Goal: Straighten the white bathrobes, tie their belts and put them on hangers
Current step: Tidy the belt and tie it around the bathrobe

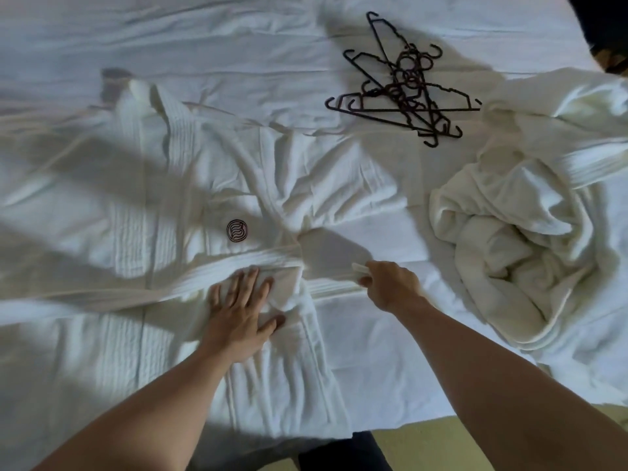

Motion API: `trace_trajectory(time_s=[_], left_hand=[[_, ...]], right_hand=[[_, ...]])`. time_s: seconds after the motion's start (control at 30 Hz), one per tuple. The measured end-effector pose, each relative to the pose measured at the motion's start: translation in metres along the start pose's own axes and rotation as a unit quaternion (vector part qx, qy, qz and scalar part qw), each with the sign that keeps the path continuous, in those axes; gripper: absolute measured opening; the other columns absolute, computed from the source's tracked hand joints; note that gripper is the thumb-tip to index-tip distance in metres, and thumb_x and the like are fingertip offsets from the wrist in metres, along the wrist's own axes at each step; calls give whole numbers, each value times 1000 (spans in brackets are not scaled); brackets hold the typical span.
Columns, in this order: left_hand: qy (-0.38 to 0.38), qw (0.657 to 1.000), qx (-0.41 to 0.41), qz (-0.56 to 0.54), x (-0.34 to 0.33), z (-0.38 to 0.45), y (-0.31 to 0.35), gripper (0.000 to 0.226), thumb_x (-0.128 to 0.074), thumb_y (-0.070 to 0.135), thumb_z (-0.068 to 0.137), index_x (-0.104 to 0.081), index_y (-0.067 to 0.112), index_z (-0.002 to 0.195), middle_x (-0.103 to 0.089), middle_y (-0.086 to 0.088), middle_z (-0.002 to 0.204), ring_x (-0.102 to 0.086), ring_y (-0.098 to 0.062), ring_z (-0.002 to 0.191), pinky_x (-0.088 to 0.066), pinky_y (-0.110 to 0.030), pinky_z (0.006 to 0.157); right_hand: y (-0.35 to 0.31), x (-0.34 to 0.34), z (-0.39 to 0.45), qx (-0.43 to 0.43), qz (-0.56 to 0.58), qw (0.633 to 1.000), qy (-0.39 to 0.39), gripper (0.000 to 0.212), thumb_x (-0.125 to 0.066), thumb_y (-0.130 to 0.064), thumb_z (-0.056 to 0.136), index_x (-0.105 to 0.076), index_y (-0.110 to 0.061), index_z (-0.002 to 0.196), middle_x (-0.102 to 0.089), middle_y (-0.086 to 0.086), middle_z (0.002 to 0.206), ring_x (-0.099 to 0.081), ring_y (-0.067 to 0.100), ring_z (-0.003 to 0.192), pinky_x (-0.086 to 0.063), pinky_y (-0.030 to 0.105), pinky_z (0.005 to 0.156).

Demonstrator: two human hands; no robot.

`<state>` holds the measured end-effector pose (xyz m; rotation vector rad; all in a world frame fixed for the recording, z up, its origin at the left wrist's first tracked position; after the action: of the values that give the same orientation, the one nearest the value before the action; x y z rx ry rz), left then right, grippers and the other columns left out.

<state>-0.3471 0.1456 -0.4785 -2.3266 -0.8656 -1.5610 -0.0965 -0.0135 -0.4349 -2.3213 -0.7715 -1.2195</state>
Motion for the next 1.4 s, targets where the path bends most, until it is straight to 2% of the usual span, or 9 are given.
trace_trajectory(time_s=[0.07, 0.13, 0.27, 0.47, 0.67, 0.87, 1.17, 1.27, 1.4], left_hand=[[-47, 998, -9, -34, 0, 6, -2, 88, -25, 82, 82, -6, 42, 158, 16, 9, 167, 11, -20, 155, 2, -54, 121], [-21, 991, -37, -128, 26, 1, -8, 79, -31, 76, 82, -34, 39, 151, -16, 8, 167, -13, -22, 154, -14, -50, 121], [244, 937, -33, -246, 98, -53, -90, 24, -57, 25, 85, -69, 15, 104, -69, 1, 112, -67, -25, 101, -52, -35, 87], [306, 878, 324, -175, 83, -170, -300, 46, -65, 8, 70, -64, 14, 115, -62, -12, 119, -60, -41, 104, -49, -51, 83], [170, 777, 546, -262, 35, -217, -439, 60, -63, 42, 91, -39, 20, 140, -45, -22, 140, -45, -49, 122, -38, -58, 102], [185, 854, 403, -273, 35, -168, -480, 30, -64, 25, 91, -58, 9, 117, -65, -28, 115, -59, -50, 108, -46, -46, 82], [194, 791, 499, -296, 44, -186, -472, 55, -58, 20, 78, -50, 9, 131, -48, -28, 135, -48, -49, 121, -39, -54, 102], [274, 933, 211, -99, 87, -153, -382, 81, -57, 14, 62, -43, 17, 141, -34, -24, 149, -37, -45, 132, -29, -54, 101], [131, 989, -23, -70, 72, -98, -261, 92, -57, 18, 63, -32, 34, 151, -25, -6, 164, -28, -32, 149, -25, -50, 113]], right_hand=[[0, 2, -4, -27, 5, 1000, 9, 30, -55, -44, 98, -59, -27, 123, -63, 6, 119, -64, 34, 107, -50, 40, 86], [-15, 9, -9, -44, 9, 998, 39, 42, -57, -43, 95, -49, -27, 133, -50, 7, 127, -63, 36, 106, -51, 45, 88], [-108, 41, -32, 64, 113, 966, 225, 45, -63, -16, 86, -53, -16, 130, -51, 12, 126, -61, 40, 94, -53, 49, 77], [-261, -22, -62, 187, 119, 958, 180, 48, -52, -13, 86, -58, -22, 133, -60, 3, 135, -56, 36, 117, -45, 50, 92], [-270, -108, -49, 64, -27, 996, 48, 60, -30, -39, 99, -19, -43, 158, -8, -4, 170, -7, 26, 156, -9, 52, 122], [-275, -107, -56, 45, -20, 994, 102, 75, -10, -35, 84, -27, -40, 158, -18, -2, 169, -14, 27, 155, -9, 49, 122], [-276, -103, -46, 39, 49, 996, 59, 58, -48, -30, 95, -35, -40, 151, -28, -11, 162, -16, 20, 154, -15, 48, 121], [-265, -74, -53, 82, 165, 977, 109, 62, -63, -41, 81, -52, -31, 141, -56, -4, 144, -52, 22, 134, -38, 41, 108], [-219, -53, -67, 51, 77, 975, 205, 64, -70, -57, 59, -63, -34, 119, -68, -9, 121, -63, 22, 114, -39, 44, 91]])
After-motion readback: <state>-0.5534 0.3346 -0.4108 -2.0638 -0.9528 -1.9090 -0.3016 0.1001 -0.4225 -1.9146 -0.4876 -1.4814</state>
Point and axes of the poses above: each hand's wrist, its own z-axis towards the middle knuckle, its own x-axis out of the back of the hand, y = z × x, the point moved 10 cm from there along z, towards the middle knuckle
